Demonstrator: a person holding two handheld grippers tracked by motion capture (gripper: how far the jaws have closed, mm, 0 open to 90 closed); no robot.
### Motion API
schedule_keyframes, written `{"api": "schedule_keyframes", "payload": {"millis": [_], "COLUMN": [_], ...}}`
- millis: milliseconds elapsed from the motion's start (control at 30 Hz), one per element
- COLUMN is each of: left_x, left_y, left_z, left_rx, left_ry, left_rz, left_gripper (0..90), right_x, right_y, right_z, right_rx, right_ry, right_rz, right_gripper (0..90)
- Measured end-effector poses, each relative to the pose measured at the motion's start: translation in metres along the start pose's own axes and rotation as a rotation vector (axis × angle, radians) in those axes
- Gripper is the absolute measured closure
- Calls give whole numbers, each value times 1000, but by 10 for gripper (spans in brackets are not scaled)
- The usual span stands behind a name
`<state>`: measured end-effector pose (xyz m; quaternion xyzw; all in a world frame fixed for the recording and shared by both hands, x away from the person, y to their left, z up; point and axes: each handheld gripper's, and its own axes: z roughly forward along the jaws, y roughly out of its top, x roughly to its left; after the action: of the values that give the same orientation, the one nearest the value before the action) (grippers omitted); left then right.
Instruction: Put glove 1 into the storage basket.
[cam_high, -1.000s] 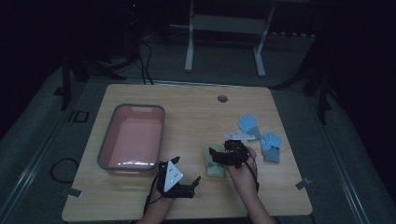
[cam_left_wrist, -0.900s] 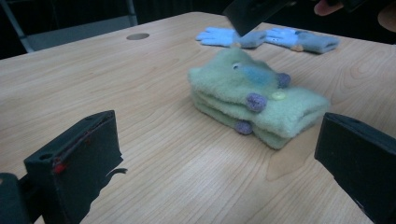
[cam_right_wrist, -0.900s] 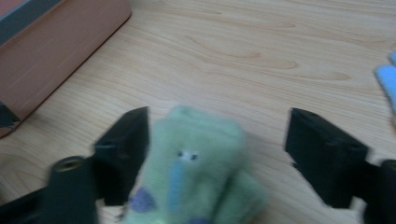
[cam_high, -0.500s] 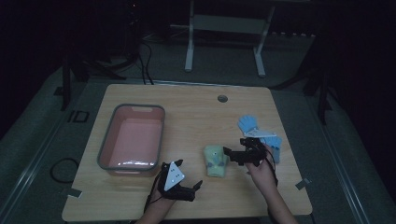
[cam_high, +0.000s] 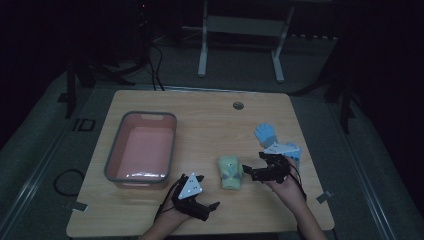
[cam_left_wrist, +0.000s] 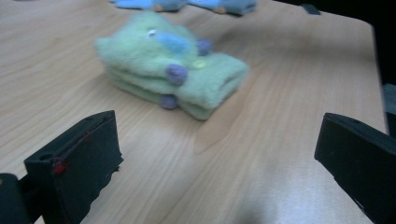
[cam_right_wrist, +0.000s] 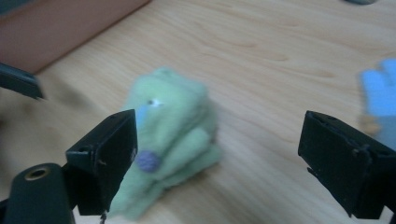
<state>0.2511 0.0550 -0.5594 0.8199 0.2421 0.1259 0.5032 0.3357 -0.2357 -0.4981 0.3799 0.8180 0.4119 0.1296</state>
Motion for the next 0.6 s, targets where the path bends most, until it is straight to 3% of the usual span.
{"api": "schedule_keyframes", "payload": {"millis": [200, 333, 400, 600], "left_x": [-2, -1, 0, 2], "left_y": [11, 22, 28, 41], "left_z": [10, 17, 21, 40], "left_rx": [37, 27, 31, 119], "left_ry": [-29, -18, -19, -51], "left_rz": [41, 85, 115, 206], "left_gripper": [7, 79, 158, 225], "right_x": [1, 0, -1, 0], "right_y": [7, 15, 19, 30], "right_z": [7, 15, 21, 38], "right_rx": [12, 19, 41, 85], "right_ry": [9, 26, 33, 67], "right_rz": [-25, -35, -28, -35], "right_gripper": [189, 260, 279, 318]}}
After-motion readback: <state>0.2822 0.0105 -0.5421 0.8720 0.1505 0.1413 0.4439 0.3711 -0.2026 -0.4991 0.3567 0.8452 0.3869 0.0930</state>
